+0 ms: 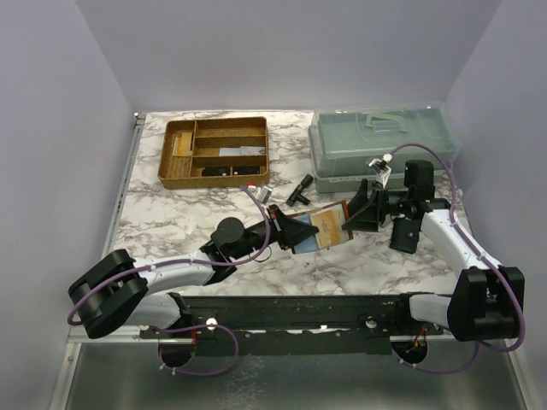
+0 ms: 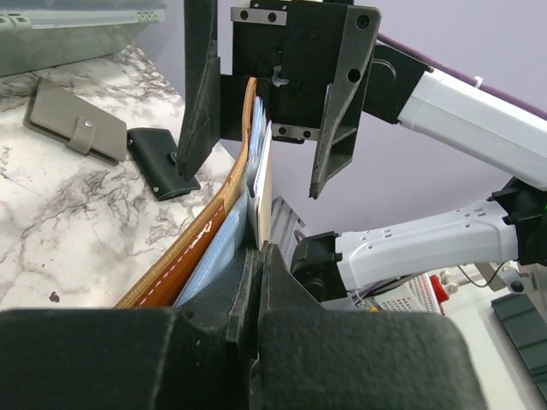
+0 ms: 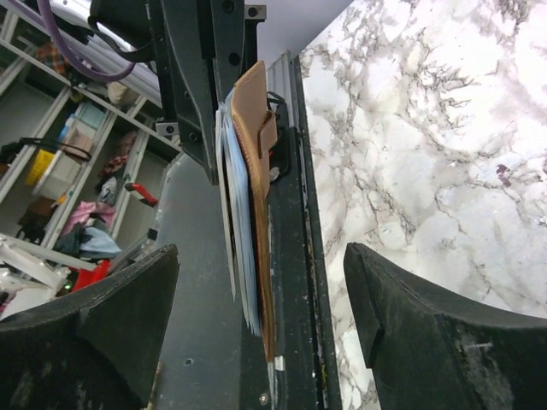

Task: Take the credit cards out of the card holder
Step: Remove the credit card from the card holder.

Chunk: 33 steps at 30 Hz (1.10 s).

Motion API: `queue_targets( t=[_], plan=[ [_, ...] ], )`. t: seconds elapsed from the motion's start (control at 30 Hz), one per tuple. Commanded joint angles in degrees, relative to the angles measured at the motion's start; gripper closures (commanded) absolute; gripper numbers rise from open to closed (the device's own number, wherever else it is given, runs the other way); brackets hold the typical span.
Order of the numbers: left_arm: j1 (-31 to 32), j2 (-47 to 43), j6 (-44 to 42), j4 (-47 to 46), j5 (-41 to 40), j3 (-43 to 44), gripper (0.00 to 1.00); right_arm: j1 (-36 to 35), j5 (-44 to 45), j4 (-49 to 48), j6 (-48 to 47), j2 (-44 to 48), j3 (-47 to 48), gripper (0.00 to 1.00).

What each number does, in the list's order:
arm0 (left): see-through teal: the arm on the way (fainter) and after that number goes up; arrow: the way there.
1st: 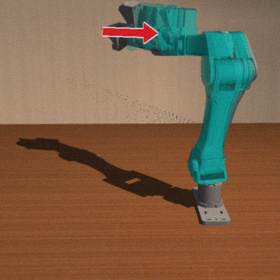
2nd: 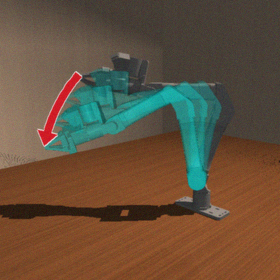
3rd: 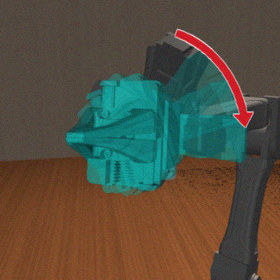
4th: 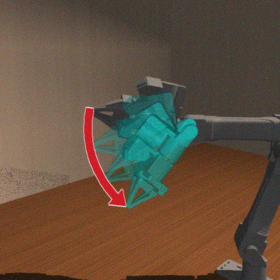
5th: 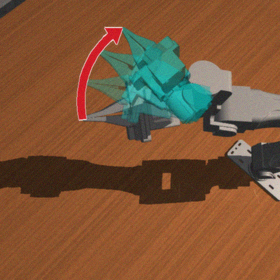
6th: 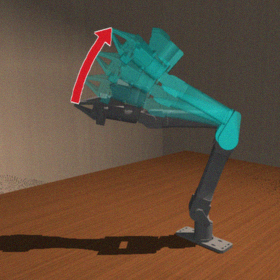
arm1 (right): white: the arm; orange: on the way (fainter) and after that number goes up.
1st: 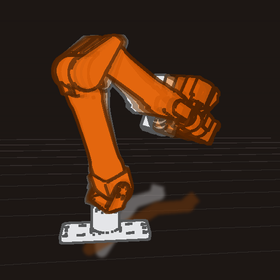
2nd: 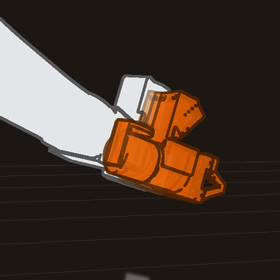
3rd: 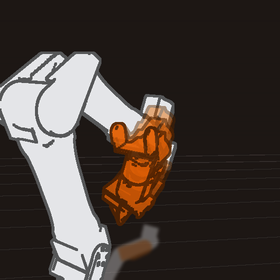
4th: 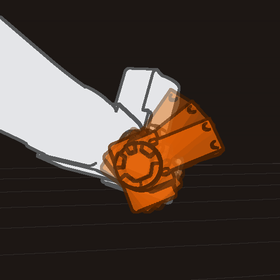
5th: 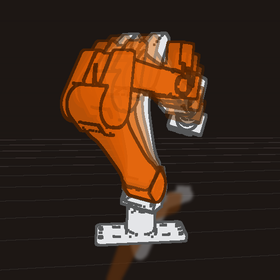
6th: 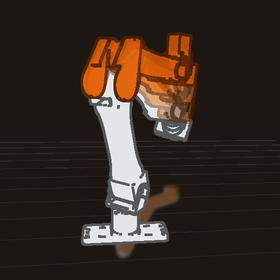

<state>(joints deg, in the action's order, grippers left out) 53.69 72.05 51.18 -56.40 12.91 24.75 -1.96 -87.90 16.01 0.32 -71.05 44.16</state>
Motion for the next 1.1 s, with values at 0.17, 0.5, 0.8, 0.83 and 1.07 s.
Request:
queue_targets(
  t=[0.17, 0.5, 0.8, 0.83, 1.07],
  plan=[
    [-0.08, 2.46, -0.03, -2.96, 3.68, 3.27, 1.00, -1.03, -5.05, -7.33, 7.67, -1.49, -1.38, 0.58],
    [-2.36, -4.59, 0.52, -2.52, 1.22, -2.50, 1.00, -0.94, -8.58, -15.17, 14.24, -0.15, -3.11, 1.00],
    [-4.52, -7.76, 0.46, 0.58, 2.19, -4.01, 1.00, -0.81, -9.70, -19.72, 17.27, 0.09, -4.05, 1.00],
    [-4.63, -7.92, 0.35, 0.78, 2.27, -4.05, 1.00, -0.73, -9.73, -19.97, 17.53, 0.01, -4.10, 1.00],
    [-5.32, -9.03, 0.44, 1.12, 3.40, -3.61, 1.00, -0.68, -8.69, -20.61, 17.97, -0.14, -4.42, 1.00]
  ],
)
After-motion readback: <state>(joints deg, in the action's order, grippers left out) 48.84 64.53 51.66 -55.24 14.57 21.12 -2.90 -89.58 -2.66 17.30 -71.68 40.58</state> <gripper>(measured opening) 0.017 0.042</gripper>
